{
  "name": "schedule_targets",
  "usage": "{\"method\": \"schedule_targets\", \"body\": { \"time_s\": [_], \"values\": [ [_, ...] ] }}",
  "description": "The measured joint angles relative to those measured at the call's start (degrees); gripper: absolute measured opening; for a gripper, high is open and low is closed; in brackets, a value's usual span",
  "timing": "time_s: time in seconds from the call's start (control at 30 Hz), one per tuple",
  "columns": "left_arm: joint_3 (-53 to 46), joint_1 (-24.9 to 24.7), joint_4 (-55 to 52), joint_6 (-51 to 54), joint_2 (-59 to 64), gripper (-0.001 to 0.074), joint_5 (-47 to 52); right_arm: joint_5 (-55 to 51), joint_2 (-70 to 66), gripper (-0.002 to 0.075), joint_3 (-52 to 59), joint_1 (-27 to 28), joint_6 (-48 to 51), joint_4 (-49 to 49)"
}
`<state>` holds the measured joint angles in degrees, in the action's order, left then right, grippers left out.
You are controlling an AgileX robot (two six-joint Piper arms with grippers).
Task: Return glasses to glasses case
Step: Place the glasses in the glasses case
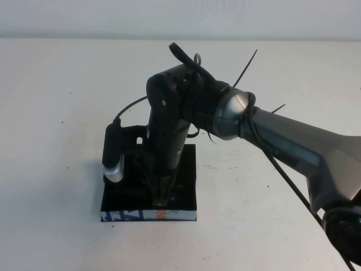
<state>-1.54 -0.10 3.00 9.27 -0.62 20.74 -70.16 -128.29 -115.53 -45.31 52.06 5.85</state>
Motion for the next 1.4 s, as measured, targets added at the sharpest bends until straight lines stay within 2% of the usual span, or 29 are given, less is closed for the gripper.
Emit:
{"method": "schedule_targets", "body": {
  "time_s": [0.6,0.97,1.27,1.4],
  "values": [
    [0.0,0.0,0.0,0.0,0.0,0.0,0.0,-0.4,-0.4,0.0031,-2.5,0.0,-0.5,-0.2],
    [0.0,0.0,0.0,0.0,0.0,0.0,0.0,-0.4,0.1,0.003,-5.4,0.0,-6.9,-0.4],
    [0.0,0.0,0.0,0.0,0.0,0.0,0.0,-0.4,2.6,0.0022,-5.4,0.0,-16.6,-2.4],
    [0.0,0.0,0.0,0.0,0.0,0.0,0.0,-0.4,3.9,0.0001,-5.4,0.0,-17.5,-2.4]
  ]
}}
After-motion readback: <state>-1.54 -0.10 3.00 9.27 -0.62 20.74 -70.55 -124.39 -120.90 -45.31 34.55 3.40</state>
